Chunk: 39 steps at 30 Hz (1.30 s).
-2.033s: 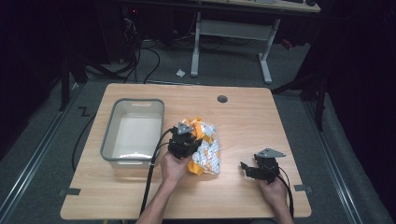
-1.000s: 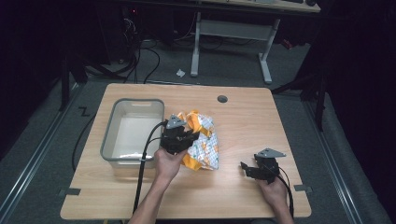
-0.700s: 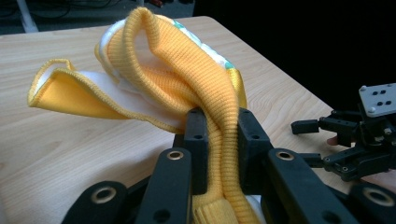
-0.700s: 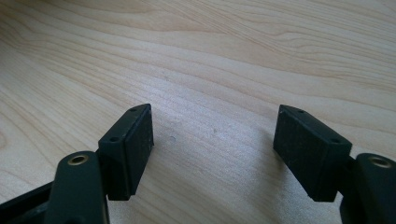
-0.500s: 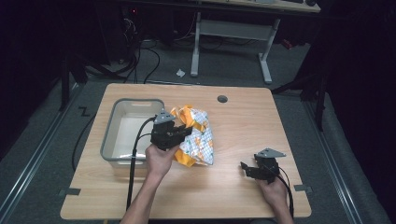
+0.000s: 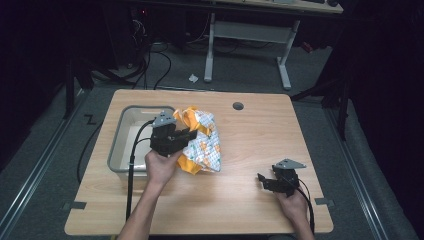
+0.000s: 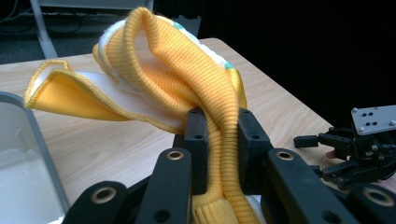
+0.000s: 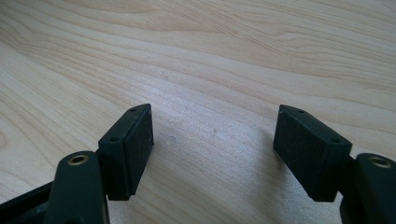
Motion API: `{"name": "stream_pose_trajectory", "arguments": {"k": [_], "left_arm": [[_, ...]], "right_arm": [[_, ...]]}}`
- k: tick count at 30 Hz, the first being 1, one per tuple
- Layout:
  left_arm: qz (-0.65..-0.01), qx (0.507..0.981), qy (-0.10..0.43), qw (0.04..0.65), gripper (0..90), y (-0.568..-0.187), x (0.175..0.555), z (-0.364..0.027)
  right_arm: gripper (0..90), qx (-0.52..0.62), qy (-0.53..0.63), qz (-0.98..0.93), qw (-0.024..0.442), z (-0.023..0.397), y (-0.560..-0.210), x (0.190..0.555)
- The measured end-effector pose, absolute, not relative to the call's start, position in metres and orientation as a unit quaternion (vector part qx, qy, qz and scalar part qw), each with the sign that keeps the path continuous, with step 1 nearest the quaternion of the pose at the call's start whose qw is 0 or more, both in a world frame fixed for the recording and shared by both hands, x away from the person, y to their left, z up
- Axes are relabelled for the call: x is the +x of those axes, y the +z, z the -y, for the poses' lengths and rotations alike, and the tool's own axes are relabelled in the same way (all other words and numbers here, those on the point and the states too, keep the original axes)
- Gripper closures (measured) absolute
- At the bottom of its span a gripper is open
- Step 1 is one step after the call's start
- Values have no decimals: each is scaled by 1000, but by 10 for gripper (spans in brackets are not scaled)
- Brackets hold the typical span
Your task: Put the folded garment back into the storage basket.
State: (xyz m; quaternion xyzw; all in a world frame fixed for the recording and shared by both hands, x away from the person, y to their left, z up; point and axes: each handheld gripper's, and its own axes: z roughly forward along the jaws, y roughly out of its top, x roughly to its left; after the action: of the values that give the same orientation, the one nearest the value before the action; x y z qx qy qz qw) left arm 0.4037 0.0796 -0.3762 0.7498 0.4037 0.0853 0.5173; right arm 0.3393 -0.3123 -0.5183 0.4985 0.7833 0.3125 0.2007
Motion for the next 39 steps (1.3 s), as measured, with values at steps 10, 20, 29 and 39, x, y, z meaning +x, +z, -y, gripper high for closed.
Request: {"name": "stream_pose_trajectory", "arguments": {"k": [10,20,29,39], "left_arm": [[-416,733,82,531,777,-374,407,-104],[-432,728,97,524,777,-368,409,-128],[-442,720,101,525,777,-366,410,-146],[-457,710,103,526,776,-363,414,-167]], "right_arm": [[289,499,312,-783,200,312,-518,339],[290,499,312,-783,201,312,-518,339],[290,500,312,-783,201,312,-518,340],[289,500,312,-782,201,312,-518,340]]}}
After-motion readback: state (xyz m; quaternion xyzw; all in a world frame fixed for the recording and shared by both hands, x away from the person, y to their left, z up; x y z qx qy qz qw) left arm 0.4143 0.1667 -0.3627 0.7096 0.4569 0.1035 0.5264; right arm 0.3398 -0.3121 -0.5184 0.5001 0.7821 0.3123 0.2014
